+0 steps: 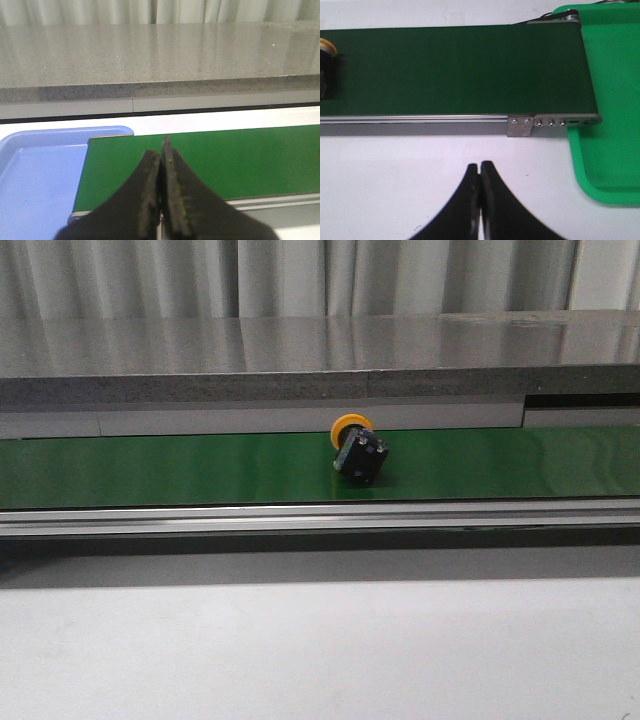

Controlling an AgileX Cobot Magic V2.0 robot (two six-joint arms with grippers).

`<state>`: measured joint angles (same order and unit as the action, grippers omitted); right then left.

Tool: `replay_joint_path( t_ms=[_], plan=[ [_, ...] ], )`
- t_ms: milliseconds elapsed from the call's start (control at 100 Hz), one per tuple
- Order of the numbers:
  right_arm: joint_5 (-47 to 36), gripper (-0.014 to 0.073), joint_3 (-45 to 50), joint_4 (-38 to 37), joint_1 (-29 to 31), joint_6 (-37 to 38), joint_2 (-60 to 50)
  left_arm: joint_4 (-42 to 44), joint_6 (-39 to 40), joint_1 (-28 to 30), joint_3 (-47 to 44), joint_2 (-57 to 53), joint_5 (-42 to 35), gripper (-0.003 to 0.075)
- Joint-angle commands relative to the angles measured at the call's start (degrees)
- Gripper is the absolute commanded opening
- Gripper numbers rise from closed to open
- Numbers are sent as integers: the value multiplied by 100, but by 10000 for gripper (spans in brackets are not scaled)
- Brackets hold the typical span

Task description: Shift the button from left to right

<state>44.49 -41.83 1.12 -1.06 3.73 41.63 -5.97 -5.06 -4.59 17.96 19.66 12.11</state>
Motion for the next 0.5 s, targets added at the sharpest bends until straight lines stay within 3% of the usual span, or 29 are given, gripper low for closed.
replay_joint_path(
  t_ms=[0, 180, 260, 350, 490],
  plan=[
    [-325, -67, -219, 93, 13, -17, 109, -55, -3, -46, 170, 32, -517, -20],
    [-366, -58, -219, 93, 13, -17, 108, -55, -3, -46, 170, 32, -517, -20],
    [-360, -4, -219, 93, 13, -17, 108, -55, -3, -46, 170, 32, -517, -20],
    [-360, 119, -219, 151, 13, -17, 108, -55, -3, -46, 170, 32, -517, -20],
    [-367, 399, -219, 195, 13, -17, 108, -55, -3, -46, 170, 32, -517, -20]
  ],
)
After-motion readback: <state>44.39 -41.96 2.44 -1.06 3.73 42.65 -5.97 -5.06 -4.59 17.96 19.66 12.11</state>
